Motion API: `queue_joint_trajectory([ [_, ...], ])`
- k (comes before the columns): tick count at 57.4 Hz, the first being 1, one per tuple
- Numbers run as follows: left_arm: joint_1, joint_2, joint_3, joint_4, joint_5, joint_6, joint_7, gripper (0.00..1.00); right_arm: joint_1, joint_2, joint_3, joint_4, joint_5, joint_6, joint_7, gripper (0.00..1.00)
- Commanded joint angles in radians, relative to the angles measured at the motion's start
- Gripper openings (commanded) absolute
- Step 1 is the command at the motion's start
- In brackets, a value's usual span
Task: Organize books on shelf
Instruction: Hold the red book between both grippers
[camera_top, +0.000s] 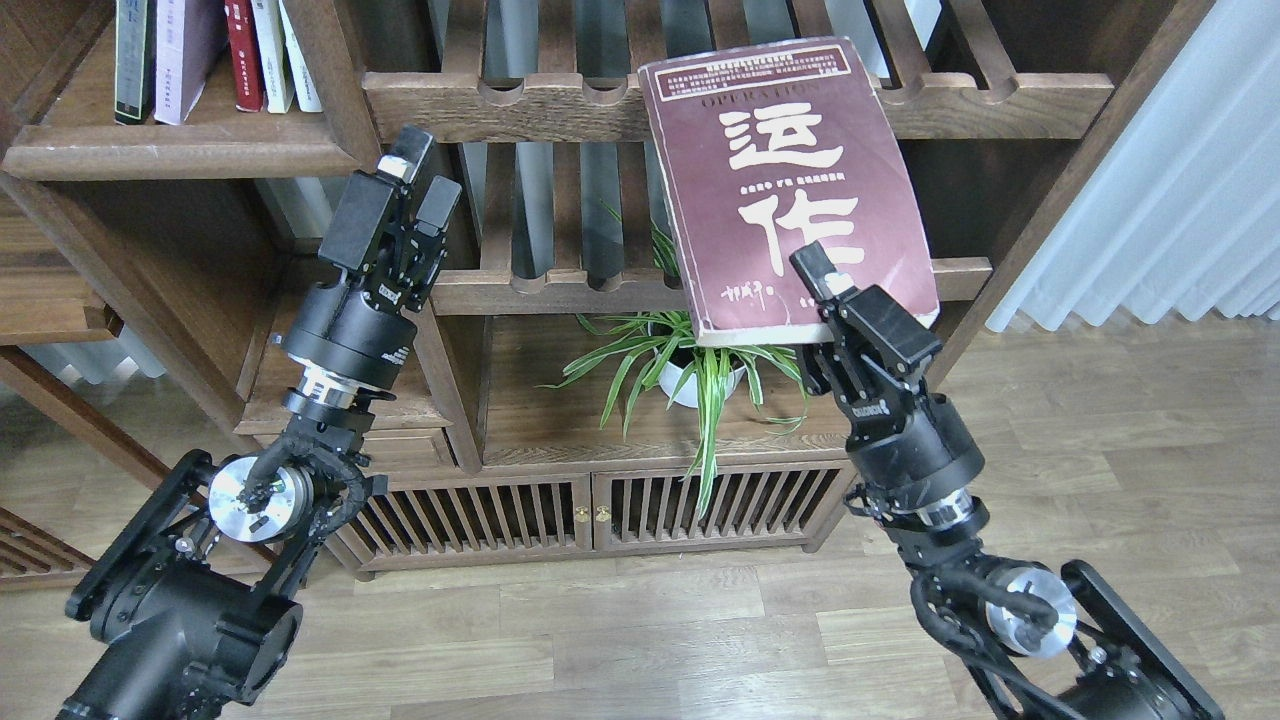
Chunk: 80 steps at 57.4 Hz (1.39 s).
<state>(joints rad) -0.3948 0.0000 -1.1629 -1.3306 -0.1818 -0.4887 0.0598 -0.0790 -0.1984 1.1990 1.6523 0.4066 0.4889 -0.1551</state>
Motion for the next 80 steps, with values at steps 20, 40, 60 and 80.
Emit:
queue_joint_trajectory([
  [20,-0.012,0.000,0.176,-0.038,-0.070,0.000,0.006,0.95,-0.041,-0.004,-0.024,0.015,-0.008,0.000,-0.003,0.04],
  [40,-0.012,0.000,0.247,-0.036,-0.081,0.016,0.008,0.96,-0.025,-0.003,-0.070,0.015,-0.014,0.000,-0.011,0.04],
  [60,-0.010,0.000,0.273,-0.035,-0.133,0.032,0.121,0.96,0.012,-0.001,-0.134,0.006,-0.017,0.000,-0.027,0.04],
  [80,-0.007,0.005,0.262,-0.035,-0.166,0.022,0.167,0.96,0.035,-0.001,-0.150,-0.017,-0.029,0.000,-0.038,0.04],
])
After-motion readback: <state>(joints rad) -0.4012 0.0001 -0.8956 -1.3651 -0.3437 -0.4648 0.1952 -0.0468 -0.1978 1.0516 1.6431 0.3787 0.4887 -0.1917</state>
